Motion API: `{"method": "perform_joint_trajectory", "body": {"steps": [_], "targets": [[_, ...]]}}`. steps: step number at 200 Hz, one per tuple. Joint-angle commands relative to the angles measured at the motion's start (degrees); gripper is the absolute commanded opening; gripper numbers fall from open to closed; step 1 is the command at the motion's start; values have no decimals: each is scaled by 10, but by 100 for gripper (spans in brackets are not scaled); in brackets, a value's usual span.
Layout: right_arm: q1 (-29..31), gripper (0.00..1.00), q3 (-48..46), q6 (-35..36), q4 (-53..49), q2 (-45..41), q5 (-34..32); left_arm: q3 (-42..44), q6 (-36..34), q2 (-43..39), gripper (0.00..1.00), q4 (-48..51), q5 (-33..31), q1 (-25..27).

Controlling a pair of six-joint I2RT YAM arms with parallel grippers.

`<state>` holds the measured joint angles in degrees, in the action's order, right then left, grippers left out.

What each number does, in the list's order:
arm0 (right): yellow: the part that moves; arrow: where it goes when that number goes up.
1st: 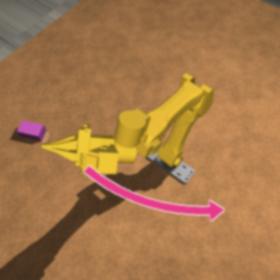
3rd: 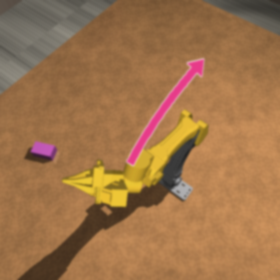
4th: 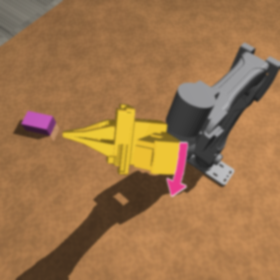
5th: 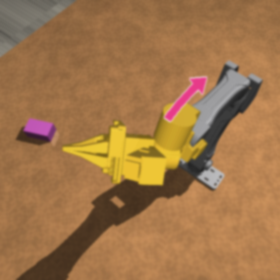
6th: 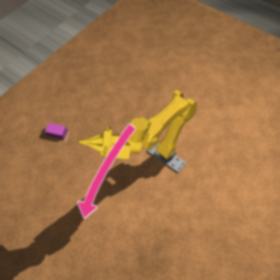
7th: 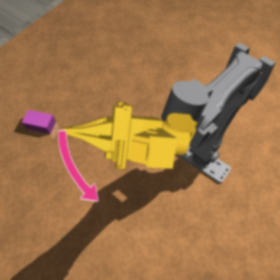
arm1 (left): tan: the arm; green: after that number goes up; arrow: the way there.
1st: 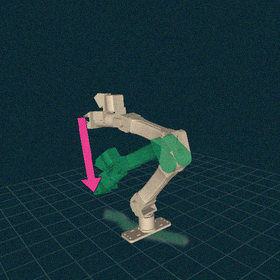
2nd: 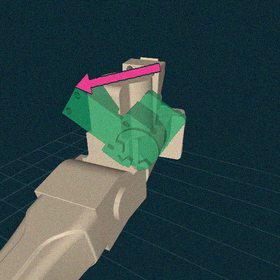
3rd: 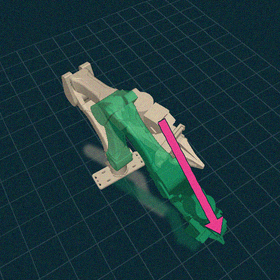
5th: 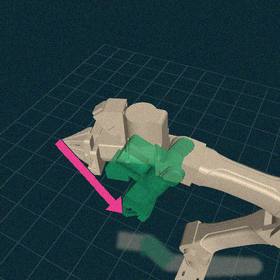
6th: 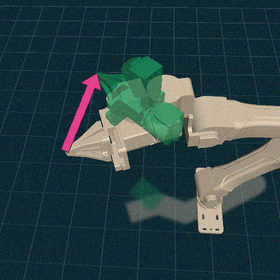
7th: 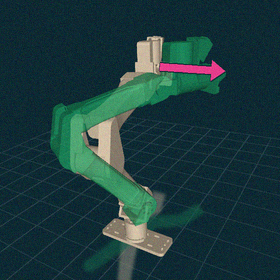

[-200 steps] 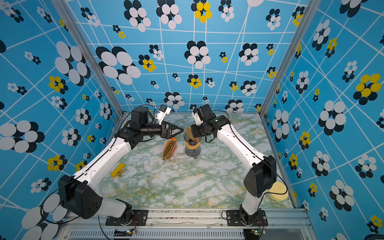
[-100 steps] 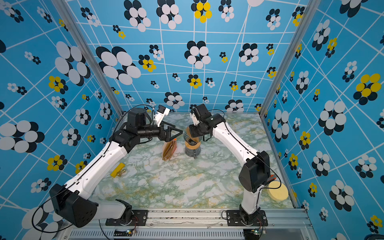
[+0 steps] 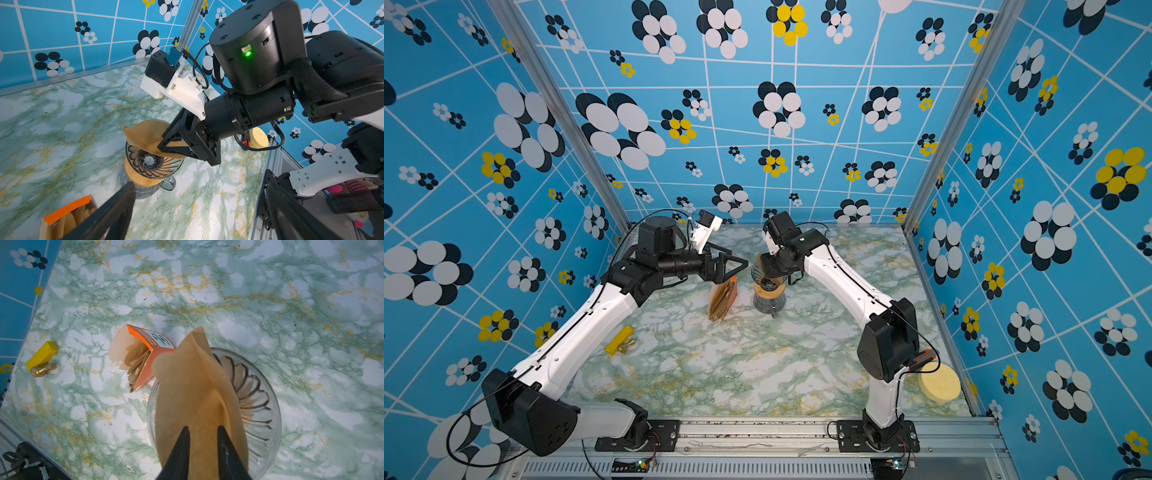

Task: Place the coffee filter in the dripper
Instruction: 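Grasp the filter with the right gripper from the left gripper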

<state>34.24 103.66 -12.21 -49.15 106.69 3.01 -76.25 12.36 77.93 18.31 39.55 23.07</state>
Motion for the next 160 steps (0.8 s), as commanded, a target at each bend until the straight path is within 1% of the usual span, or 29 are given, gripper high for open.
{"method": "perform_joint_trajectory", "body": {"steps": [1,42,68,114,127,160], "targets": [[6,28,-8,6,-15,-5,-18,-3,-8,1,99,1,-11,6],[9,33,-18,5,-15,-13,-24,-2,-8,4,99,3,-18,10],[9,38,-23,6,-14,-15,-25,-2,-10,4,99,6,-23,11],[11,40,-14,10,-19,-18,-27,-3,-16,5,99,13,-32,14],[11,42,-7,13,-21,-21,-26,-2,-19,3,99,14,-36,14],[12,40,7,15,-23,-31,-18,-4,-25,0,99,19,-46,16]]}}
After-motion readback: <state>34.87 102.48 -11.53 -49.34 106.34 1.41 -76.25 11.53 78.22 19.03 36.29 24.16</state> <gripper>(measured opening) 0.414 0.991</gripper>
